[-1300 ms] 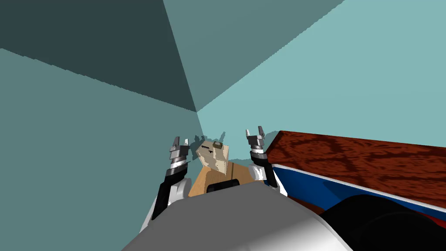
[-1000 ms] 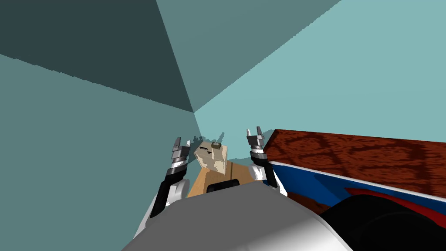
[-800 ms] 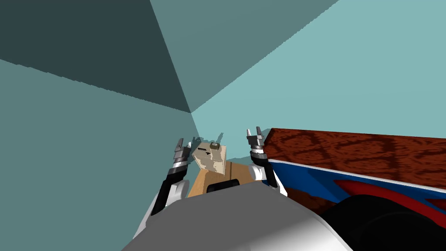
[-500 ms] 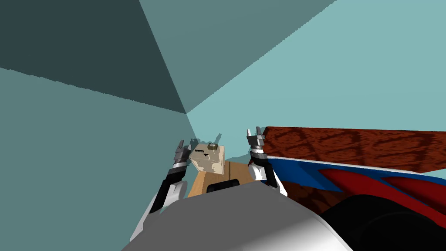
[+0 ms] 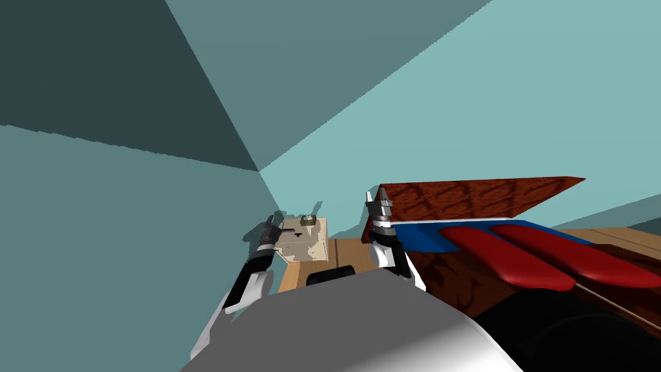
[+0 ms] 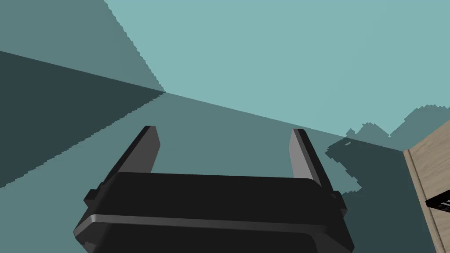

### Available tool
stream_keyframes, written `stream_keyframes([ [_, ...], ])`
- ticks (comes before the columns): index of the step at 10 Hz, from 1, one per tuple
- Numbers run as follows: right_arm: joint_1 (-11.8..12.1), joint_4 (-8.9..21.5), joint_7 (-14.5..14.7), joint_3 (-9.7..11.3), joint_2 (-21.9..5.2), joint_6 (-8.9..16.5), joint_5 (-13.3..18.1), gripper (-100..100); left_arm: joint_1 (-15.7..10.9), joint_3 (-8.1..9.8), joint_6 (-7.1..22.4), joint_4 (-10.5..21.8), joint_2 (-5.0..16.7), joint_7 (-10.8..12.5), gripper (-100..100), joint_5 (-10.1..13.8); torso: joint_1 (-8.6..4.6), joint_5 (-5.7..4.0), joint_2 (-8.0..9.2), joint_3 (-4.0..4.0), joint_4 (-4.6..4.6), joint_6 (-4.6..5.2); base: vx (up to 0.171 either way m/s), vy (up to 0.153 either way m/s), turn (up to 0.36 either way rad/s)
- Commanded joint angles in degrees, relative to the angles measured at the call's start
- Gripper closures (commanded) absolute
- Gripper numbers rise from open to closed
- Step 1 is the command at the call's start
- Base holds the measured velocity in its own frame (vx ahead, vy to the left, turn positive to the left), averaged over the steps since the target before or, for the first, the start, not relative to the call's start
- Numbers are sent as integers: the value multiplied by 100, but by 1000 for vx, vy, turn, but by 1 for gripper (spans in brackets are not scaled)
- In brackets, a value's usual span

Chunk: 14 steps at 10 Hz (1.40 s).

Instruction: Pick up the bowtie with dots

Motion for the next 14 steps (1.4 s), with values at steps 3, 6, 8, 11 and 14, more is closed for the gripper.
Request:
stream_keyframes([
  [3, 0, 0, 0, 0, 0, 0, 0, 0, -70, 141, 417, 492, 53, 230, -100, 238, 0, 0, -2, -1, 0, 0, 7, 42, -292],
  [6, 0, 0, 0, 0, 0, 0, 0, 0, -130, 277, 742, 889, 135, 426, -100, 446, -7, -2, 1, 1, 0, 0, -1, 29, -246],
  [8, 0, 0, 0, 0, 0, 0, 0, 0, -197, 420, 1081, 1243, 225, 626, -100, 659, -8, -2, 2, 1, 1, -2, -5, 28, -283],
  [11, 2, 0, 0, -1, 0, 0, 0, 0, -266, 564, 1428, 1765, 318, 830, -100, 874, -1, -1, 6, 3, 1, -9, -16, 38, -263],
  [14, 1, 0, 0, -1, 0, 0, 0, 0, -338, 707, 1755, 2173, 414, 1032, -100, 1087, -9, -2, 2, 1, 1, -5, -16, 25, -261],
])
